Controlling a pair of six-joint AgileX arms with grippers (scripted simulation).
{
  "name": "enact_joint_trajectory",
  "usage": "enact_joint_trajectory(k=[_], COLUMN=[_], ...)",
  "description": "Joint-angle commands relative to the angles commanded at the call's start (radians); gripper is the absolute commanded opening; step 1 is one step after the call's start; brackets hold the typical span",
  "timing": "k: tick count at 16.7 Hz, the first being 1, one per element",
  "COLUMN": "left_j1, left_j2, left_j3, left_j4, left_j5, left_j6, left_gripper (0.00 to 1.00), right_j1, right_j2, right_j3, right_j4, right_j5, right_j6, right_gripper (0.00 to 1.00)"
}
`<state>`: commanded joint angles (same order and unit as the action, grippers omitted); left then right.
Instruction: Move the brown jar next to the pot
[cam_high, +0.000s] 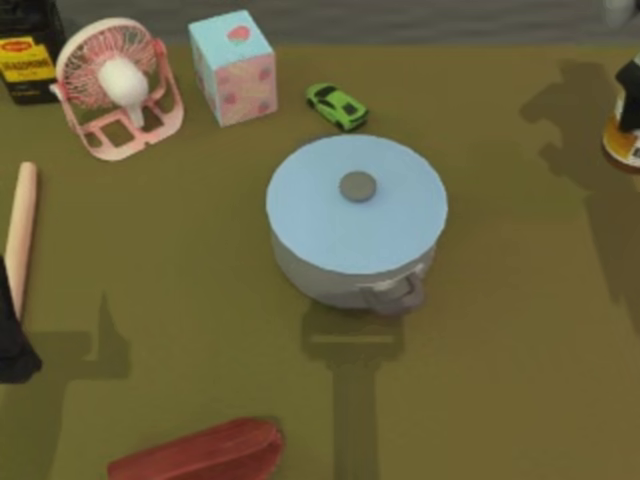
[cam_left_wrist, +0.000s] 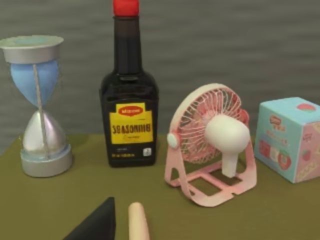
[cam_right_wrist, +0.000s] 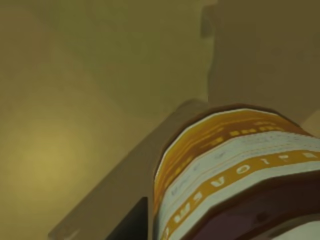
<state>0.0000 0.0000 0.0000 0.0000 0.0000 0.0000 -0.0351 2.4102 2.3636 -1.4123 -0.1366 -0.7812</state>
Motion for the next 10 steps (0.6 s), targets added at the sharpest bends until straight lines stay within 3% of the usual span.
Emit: enact_joint_trajectory(k=[5,10], left_j1=[0.0,0.0], left_j2=[0.0,0.0], left_j3=[0.0,0.0], left_j4=[0.0,0.0], left_j5=[0.0,0.0], left_j6=[0.0,0.0], left_gripper=[1.0,1.0], right_j1=[0.002,0.003], right_j2=[-0.24,-0.312], right_j3=[-0.338,-0.42], right_j4=[0.105,0.138], right_j5=[-0.004,-0.005], right_j6=[-0.004,-0.006], right_gripper=[0.0,0.0])
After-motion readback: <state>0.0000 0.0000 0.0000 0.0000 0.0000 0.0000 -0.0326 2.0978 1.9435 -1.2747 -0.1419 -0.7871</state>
